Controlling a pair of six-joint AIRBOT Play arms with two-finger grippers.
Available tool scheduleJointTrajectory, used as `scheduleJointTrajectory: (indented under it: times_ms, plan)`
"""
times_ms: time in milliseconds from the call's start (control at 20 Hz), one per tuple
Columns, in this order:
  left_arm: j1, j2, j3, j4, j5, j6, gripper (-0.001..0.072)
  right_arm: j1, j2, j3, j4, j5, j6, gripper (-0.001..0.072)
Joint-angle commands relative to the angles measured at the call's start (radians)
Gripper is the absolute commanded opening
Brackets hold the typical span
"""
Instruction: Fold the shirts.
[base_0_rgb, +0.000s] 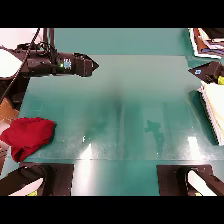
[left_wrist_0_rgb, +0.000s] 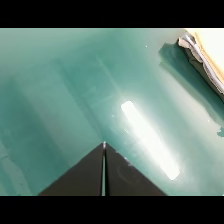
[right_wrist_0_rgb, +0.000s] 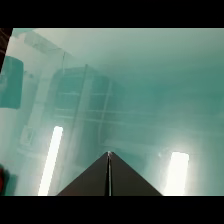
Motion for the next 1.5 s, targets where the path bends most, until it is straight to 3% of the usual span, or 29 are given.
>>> scheduleJointTrajectory:
  times_ms: [0, 500, 650, 800, 900, 1150, 1250, 1300, 1350, 1450]
  plan:
    - [-0.001, 0.001, 0.000, 0.000, 0.000, 0.001, 0.0027, 0.001, 0.001, 0.000, 0.001, 0.000, 0.000, 0.0020]
    - [-0.001, 0.001, 0.000, 0.000, 0.001, 0.001, 0.0027, 0.001, 0.001, 0.000, 0.001, 0.015, 0.000, 0.0020]
    - [0.008, 0.005, 0.001, 0.006, 0.085, 0.001, 0.0027, 0.001, 0.001, 0.000, 0.001, 0.031, 0.000, 0.0020]
    - [0.116, 0.064, 0.000, 0.078, -0.138, 0.001, 0.0026, 0.001, 0.001, 0.000, 0.000, 0.037, 0.000, 0.0020]
    - [0.205, 0.137, -0.028, 0.236, -0.332, -0.007, 0.0026, 0.001, 0.001, 0.000, 0.000, 0.036, 0.000, 0.0021]
    - [0.375, 0.304, -0.245, 0.655, -0.629, -0.086, 0.0042, 0.001, 0.001, 0.000, -0.002, 0.033, 0.000, 0.0021]
    - [0.426, 0.317, -0.347, 0.709, -0.652, -0.109, 0.0643, 0.001, 0.001, 0.000, -0.002, 0.033, 0.000, 0.0020]
    - [0.449, 0.317, -0.404, 0.713, -0.620, -0.135, 0.0648, 0.001, 0.001, 0.000, -0.002, 0.033, 0.000, 0.0020]
    - [0.464, 0.317, -0.460, 0.713, -0.581, -0.138, 0.0571, 0.001, 0.001, 0.000, -0.002, 0.033, 0.000, 0.0020]
    - [0.480, 0.317, -0.590, 0.715, -0.485, -0.138, 0.0536, 0.001, 0.001, 0.000, -0.002, 0.033, 0.000, 0.0020]
